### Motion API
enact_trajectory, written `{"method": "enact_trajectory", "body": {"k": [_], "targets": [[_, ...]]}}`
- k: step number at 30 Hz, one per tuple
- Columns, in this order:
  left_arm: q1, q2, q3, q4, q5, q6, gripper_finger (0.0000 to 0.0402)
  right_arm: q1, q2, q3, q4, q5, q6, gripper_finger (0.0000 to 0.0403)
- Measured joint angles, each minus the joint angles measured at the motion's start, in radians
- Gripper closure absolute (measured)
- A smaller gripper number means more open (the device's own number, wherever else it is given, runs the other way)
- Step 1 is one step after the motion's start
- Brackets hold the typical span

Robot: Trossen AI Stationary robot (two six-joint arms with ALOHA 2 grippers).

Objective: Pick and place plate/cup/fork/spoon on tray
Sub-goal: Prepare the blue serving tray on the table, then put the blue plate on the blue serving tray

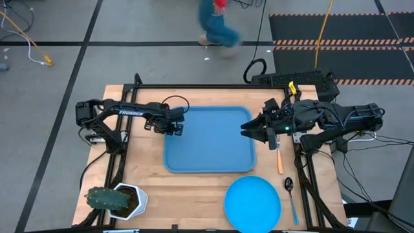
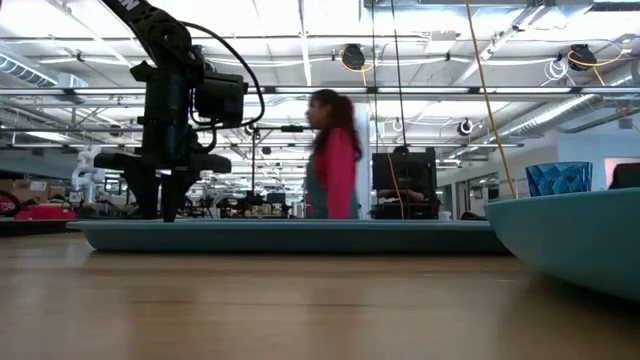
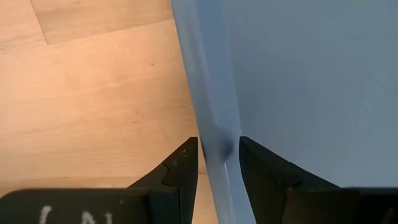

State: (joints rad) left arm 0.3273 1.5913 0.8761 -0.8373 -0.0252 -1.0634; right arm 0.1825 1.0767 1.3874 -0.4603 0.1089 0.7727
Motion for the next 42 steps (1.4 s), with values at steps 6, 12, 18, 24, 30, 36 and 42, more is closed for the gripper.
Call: {"method": "enact_trajectory", "body": {"k": [6, 12, 18, 24, 30, 36, 42], "targets": [[-0.001, 0.000, 0.000, -0.007, 0.038, -0.004, 0.0282, 0.000, 0.000, 0.000, 0.000, 0.000, -0.003, 0.0222], [0.001, -0.043, 0.003, -0.053, 0.051, 0.007, 0.0282, 0.000, 0.000, 0.000, 0.000, 0.000, -0.022, 0.0222], [0.008, -0.126, 0.005, -0.077, 0.055, 0.008, 0.0282, 0.000, 0.000, 0.000, 0.001, 0.000, -0.052, 0.0222], [0.003, -0.250, 0.023, -0.073, 0.094, -0.004, 0.0282, 0.000, 0.000, 0.000, 0.066, 0.000, -0.083, 0.0222], [-0.040, -0.429, 0.118, 0.104, 0.045, 0.019, 0.0282, 0.000, -0.001, 0.001, 0.128, 0.055, -0.153, 0.0222], [-0.103, -0.565, 0.204, 0.479, -0.054, 0.257, 0.0282, -0.045, 0.018, 0.001, -0.453, 0.033, 0.010, 0.0222], [-0.119, -0.613, 0.227, 0.721, -0.054, 0.439, 0.0282, -0.064, 0.102, 0.001, -0.889, -0.164, 0.031, 0.0222]]}}
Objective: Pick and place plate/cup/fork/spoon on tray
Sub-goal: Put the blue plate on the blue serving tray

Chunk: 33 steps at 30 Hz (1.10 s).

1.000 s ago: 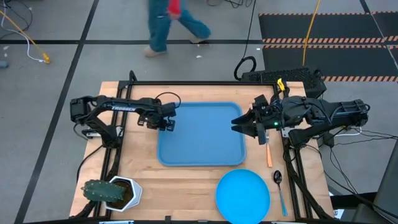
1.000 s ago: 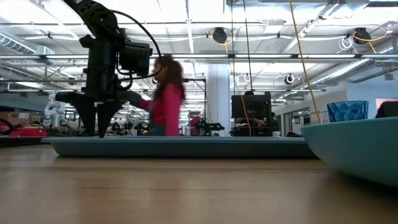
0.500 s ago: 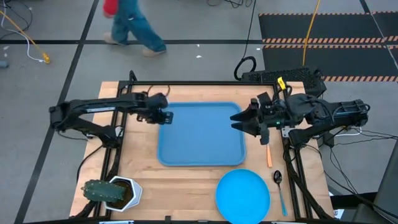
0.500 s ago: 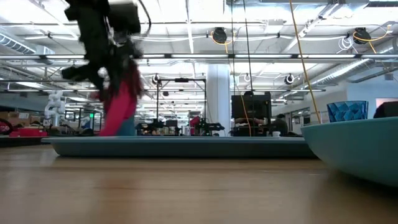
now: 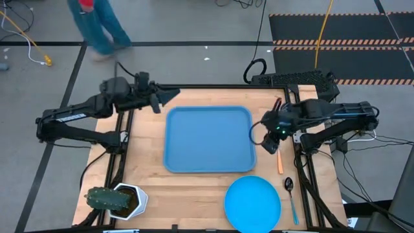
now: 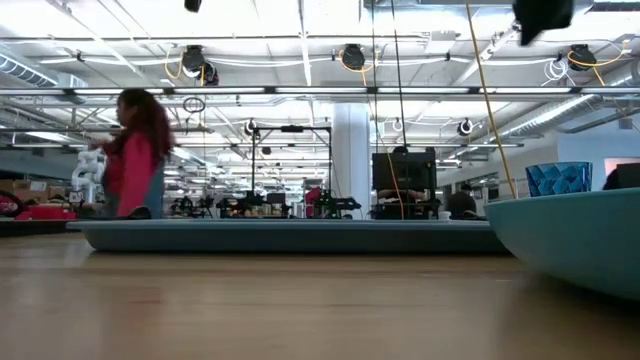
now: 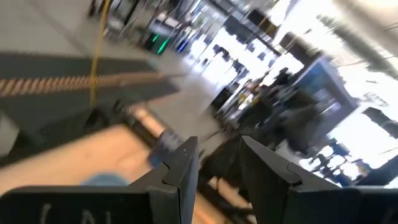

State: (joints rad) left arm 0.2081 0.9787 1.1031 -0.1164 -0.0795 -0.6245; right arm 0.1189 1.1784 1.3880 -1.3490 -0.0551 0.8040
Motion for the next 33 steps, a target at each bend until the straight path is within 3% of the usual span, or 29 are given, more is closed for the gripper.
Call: {"method": "enact_trajectory", "body": {"k": [6, 15, 24, 33], "targets": [[-0.002, 0.025, 0.000, -0.007, 0.075, 0.033, 0.0282, 0.064, 0.084, -0.054, 0.032, -0.102, 0.058, 0.0222], [-0.055, 0.096, -0.001, 0.109, 0.185, 0.206, 0.0282, 0.206, 0.103, -0.353, 0.338, -0.281, 0.258, 0.0222], [-0.061, 0.102, -0.001, 0.165, 0.187, 0.277, 0.0282, 0.378, 0.083, -0.519, 0.561, -0.233, 0.488, 0.0222], [-0.065, 0.101, -0.001, 0.152, 0.161, 0.247, 0.0282, 0.463, 0.084, -0.665, 0.624, -0.176, 0.546, 0.0222]]}}
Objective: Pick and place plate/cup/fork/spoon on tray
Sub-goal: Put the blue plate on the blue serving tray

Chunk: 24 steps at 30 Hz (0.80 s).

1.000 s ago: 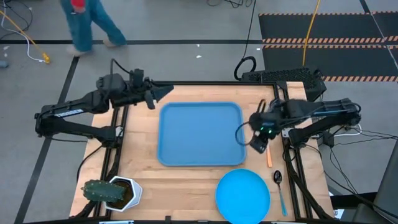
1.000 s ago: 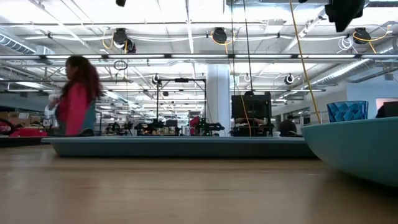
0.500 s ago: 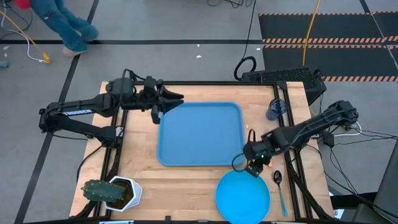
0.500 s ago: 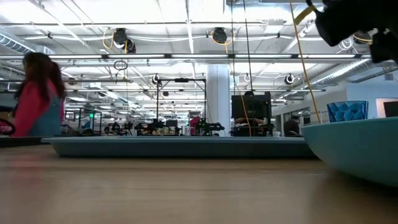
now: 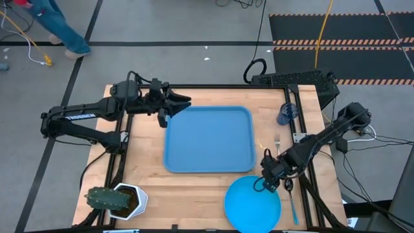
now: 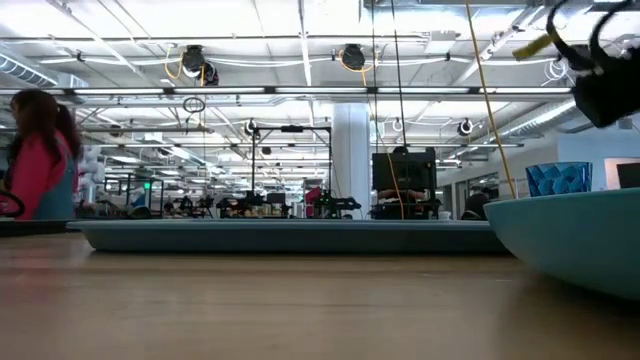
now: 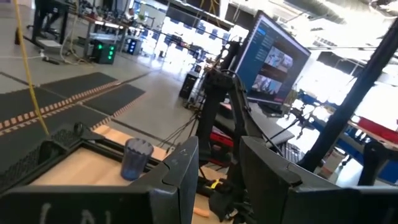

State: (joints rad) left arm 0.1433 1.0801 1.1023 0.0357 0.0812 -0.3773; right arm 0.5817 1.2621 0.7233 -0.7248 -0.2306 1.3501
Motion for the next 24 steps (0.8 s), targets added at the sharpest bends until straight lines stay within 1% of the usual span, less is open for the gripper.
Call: {"method": "enact_trajectory", "body": {"k": [3, 6, 11, 13, 16, 18, 20, 21, 22, 24], "targets": [[-0.004, 0.000, 0.000, -0.012, -0.003, -0.003, 0.0282, 0.018, 0.000, -0.054, 0.087, 0.002, 0.027, 0.0222], [-0.010, 0.000, 0.000, -0.010, -0.002, -0.003, 0.0282, 0.032, 0.001, -0.079, 0.142, 0.031, 0.066, 0.0222], [-0.009, 0.000, 0.000, -0.009, -0.004, -0.029, 0.0282, 0.057, 0.000, -0.080, 0.104, 0.089, 0.082, 0.0224], [-0.009, 0.000, 0.000, -0.009, -0.004, -0.033, 0.0282, 0.065, 0.000, -0.080, 0.068, 0.104, 0.101, 0.0235], [-0.009, 0.000, 0.000, -0.009, -0.005, -0.052, 0.0282, 0.070, 0.000, -0.080, 0.046, 0.131, 0.107, 0.0275], [-0.009, 0.000, 0.000, -0.012, -0.011, -0.047, 0.0282, 0.070, 0.000, -0.080, 0.045, 0.132, 0.115, 0.0317], [-0.009, 0.000, 0.000, -0.029, -0.016, -0.032, 0.0282, 0.070, 0.000, -0.080, 0.045, 0.131, 0.114, 0.0367], [-0.009, 0.000, 0.000, -0.046, -0.025, -0.027, 0.0282, 0.070, 0.000, -0.080, 0.051, 0.127, 0.107, 0.0384], [-0.009, 0.000, 0.000, -0.065, -0.032, -0.023, 0.0282, 0.073, -0.001, -0.080, 0.062, 0.125, 0.098, 0.0391], [-0.009, 0.000, -0.001, -0.096, -0.037, -0.021, 0.0282, 0.082, -0.006, -0.080, 0.093, 0.121, 0.071, 0.0392]]}}
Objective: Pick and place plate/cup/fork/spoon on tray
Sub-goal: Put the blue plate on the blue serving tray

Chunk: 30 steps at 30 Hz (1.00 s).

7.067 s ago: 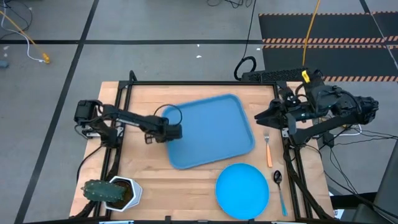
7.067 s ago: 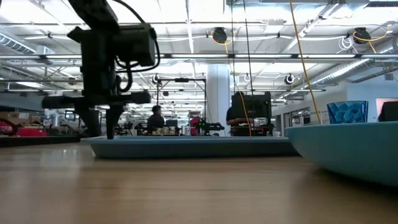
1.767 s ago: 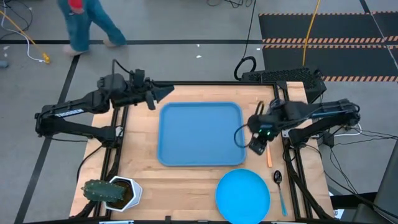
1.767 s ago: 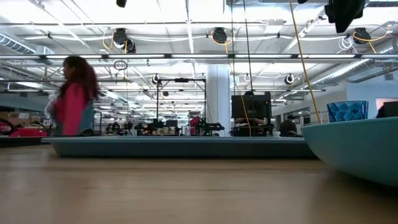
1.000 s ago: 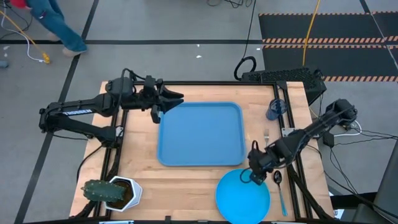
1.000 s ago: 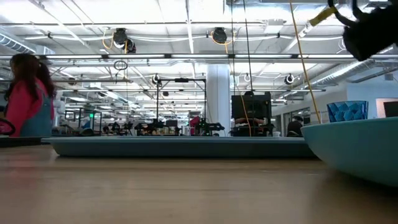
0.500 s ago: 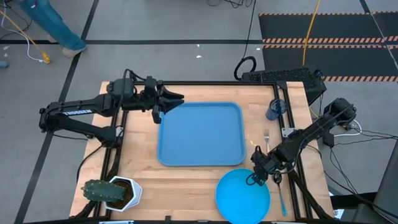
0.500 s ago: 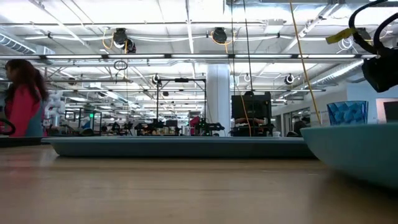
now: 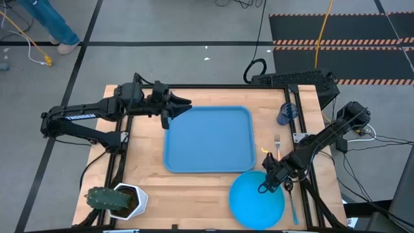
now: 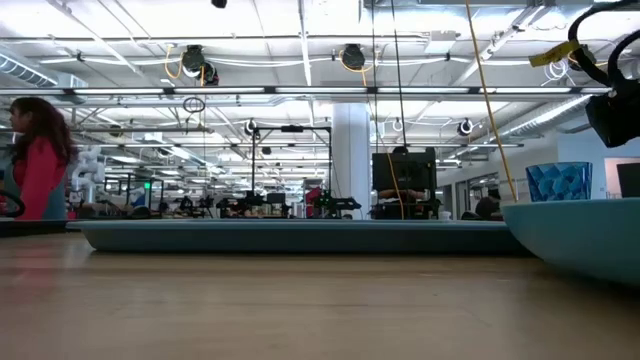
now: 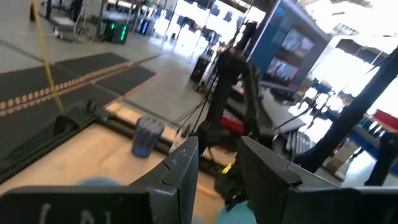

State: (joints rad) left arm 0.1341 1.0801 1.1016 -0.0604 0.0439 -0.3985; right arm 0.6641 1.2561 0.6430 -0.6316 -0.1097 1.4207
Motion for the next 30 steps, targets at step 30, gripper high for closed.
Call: {"method": "enact_trajectory", "body": {"k": [30], "targets": [[0.002, 0.077, -0.001, 0.050, -0.128, -0.046, 0.0282, -0.459, -0.096, 0.260, -0.049, 0.292, 0.047, 0.0403]]}}
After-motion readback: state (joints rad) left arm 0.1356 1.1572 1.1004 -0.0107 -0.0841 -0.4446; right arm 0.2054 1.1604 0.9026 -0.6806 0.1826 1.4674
